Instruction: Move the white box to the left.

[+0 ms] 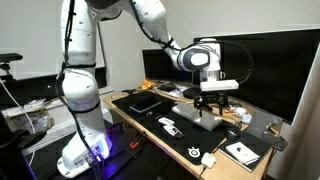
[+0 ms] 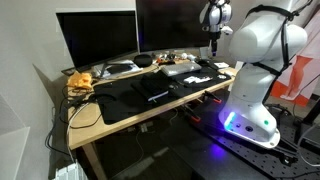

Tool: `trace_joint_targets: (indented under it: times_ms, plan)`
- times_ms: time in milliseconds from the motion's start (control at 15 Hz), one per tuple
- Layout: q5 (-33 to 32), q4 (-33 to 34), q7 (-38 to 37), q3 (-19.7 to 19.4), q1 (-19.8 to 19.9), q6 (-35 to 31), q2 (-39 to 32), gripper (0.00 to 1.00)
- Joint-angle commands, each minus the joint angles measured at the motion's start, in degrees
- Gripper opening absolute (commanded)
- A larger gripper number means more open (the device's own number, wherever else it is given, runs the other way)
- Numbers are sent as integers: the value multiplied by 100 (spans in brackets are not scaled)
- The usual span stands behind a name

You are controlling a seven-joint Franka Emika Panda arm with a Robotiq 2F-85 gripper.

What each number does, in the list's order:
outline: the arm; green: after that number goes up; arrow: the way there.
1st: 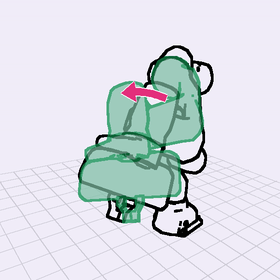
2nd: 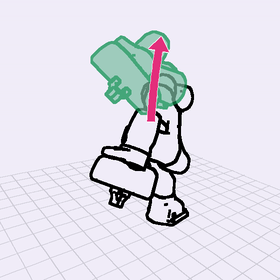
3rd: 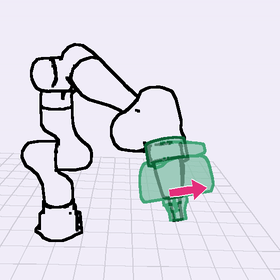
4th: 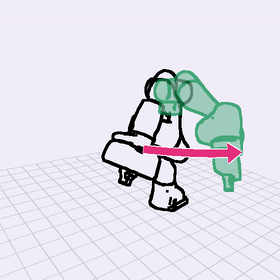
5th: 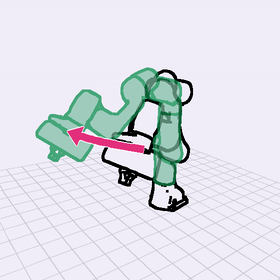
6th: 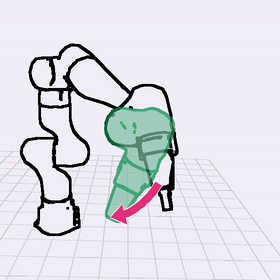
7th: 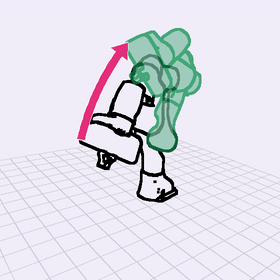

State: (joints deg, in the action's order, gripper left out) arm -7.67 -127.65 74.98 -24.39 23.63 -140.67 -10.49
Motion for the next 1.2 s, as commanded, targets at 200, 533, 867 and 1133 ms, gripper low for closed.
trace_joint_targets:
  times_ms: [200, 533, 867, 1133]
  plan:
    - [-64, -16, 201, 147, 155, -144, 16, 100]
    - [48, 131, 877, 132, 353, -130, -77, 100]
    - [255, 333, 1405, 149, 600, -236, -314, 100]
    - [662, 832, 1979, 278, 874, -108, -831, 100]
